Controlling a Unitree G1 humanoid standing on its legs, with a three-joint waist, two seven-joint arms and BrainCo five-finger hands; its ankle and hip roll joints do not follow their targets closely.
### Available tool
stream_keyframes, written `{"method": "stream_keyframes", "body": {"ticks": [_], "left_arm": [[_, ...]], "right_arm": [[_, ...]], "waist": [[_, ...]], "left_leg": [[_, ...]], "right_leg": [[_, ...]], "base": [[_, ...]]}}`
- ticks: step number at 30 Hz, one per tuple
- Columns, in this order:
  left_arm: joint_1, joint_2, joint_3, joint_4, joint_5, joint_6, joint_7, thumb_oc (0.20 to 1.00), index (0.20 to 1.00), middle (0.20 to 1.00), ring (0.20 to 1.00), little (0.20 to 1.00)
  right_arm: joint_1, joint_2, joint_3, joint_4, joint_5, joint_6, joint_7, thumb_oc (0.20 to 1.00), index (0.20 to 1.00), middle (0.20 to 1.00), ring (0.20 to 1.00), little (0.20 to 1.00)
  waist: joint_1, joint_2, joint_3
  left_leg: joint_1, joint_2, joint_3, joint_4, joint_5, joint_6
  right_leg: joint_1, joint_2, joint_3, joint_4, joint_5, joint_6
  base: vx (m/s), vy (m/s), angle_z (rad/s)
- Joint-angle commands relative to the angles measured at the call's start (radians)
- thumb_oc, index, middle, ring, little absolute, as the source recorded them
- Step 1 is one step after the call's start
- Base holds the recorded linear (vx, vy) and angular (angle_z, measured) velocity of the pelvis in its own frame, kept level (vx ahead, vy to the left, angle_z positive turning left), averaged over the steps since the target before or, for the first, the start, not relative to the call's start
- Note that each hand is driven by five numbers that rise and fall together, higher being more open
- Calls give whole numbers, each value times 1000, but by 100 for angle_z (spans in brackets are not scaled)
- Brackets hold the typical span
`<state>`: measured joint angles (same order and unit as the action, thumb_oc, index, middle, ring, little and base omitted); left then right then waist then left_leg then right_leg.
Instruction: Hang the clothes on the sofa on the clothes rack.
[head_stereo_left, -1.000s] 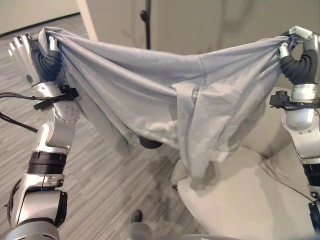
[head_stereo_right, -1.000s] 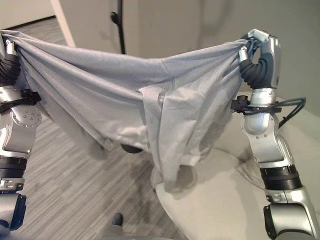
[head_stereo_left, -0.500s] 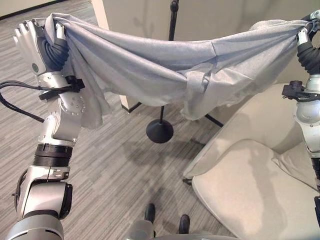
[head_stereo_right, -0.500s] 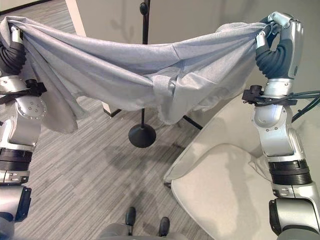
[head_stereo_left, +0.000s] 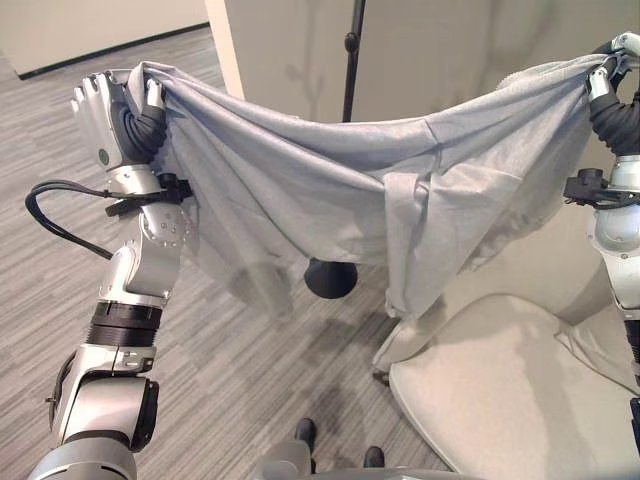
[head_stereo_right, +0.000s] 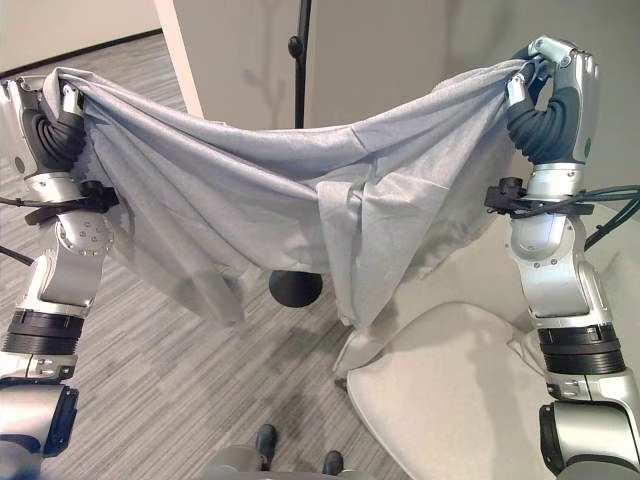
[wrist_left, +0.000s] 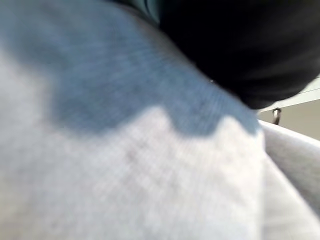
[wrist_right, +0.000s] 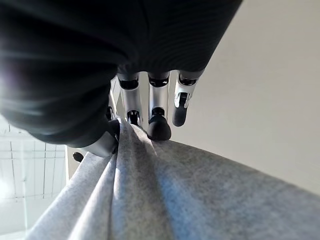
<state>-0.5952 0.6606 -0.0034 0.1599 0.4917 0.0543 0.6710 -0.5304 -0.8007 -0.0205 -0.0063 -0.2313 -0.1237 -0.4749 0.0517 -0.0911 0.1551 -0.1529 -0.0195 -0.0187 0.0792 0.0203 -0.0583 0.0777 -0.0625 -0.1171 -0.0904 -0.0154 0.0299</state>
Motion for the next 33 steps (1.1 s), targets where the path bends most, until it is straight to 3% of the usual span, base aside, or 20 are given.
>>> {"method": "stream_keyframes", "body": {"ticks": [1,2,5,12,15,18,21,24,27,33], "left_arm": [[-33,17,11,-24,40,-34,7,200,200,200,200,200],[-32,16,11,-24,40,-34,7,200,200,200,200,200],[-34,28,-3,-31,54,-34,3,200,200,200,200,200],[-78,69,-14,-23,56,-25,13,200,200,200,200,200],[-90,71,-20,-22,56,-22,11,200,200,200,200,200],[-101,71,-34,-19,54,-13,5,200,200,200,200,200],[-110,70,-33,-19,54,-8,-2,200,200,200,200,200],[-107,70,-25,-26,59,-10,-4,200,200,200,200,200],[-94,61,-14,-37,57,-10,4,200,200,200,200,200],[-55,34,16,-56,68,-16,-10,200,200,200,200,200]], "right_arm": [[28,-56,-61,-32,1,-17,-34,200,200,200,200,200],[32,-56,-63,-34,0,-16,-34,200,200,200,200,200],[32,-23,-62,-31,-18,1,-42,200,200,200,200,200],[-59,-6,-5,-2,-26,17,-53,200,200,200,200,200],[-64,-7,3,3,-31,18,-50,200,200,200,200,200],[-80,-7,13,-1,-27,14,-43,200,200,200,200,200],[-79,1,11,2,-21,8,-40,200,200,200,200,200],[-75,-7,-3,-4,-25,6,-37,200,200,200,200,200],[-80,-38,-16,10,-14,-3,-67,200,200,200,200,200],[-50,-40,-33,2,-2,-10,-41,200,200,200,200,200]], "waist": [[10,16,-113],[11,16,-115],[4,23,-134],[23,2,-124],[23,2,-119],[12,5,-94],[9,1,-82],[3,-5,-76],[-21,-9,-57],[-10,-27,-88]], "left_leg": [[-35,67,2,-166,59,-40],[-35,66,2,-166,58,-40],[9,51,31,-166,43,-26],[44,14,92,-166,-3,19],[56,4,90,-166,-14,32],[93,-9,66,-166,-29,63],[119,-7,55,-166,-45,64],[132,-5,56,-166,-55,59],[165,-20,47,-166,-76,58],[180,-22,46,-166,-85,51]], "right_leg": [[16,3,12,3,-42,106],[16,2,12,3,-42,108],[6,-58,28,15,-33,131],[-42,-135,67,84,-3,175],[-59,-144,71,146,-7,178],[-114,-130,107,328,25,163],[-162,-113,106,368,19,154],[-190,-86,96,305,16,146],[-253,-25,61,125,82,151],[-159,-30,58,5,135,164]], "base": [[115,131,-5],[180,226,-12],[186,243,-36],[104,181,-33],[56,112,-8],[64,142,-7],[65,32,-12],[90,-17,-8],[142,-10,2],[70,-57,46]]}}
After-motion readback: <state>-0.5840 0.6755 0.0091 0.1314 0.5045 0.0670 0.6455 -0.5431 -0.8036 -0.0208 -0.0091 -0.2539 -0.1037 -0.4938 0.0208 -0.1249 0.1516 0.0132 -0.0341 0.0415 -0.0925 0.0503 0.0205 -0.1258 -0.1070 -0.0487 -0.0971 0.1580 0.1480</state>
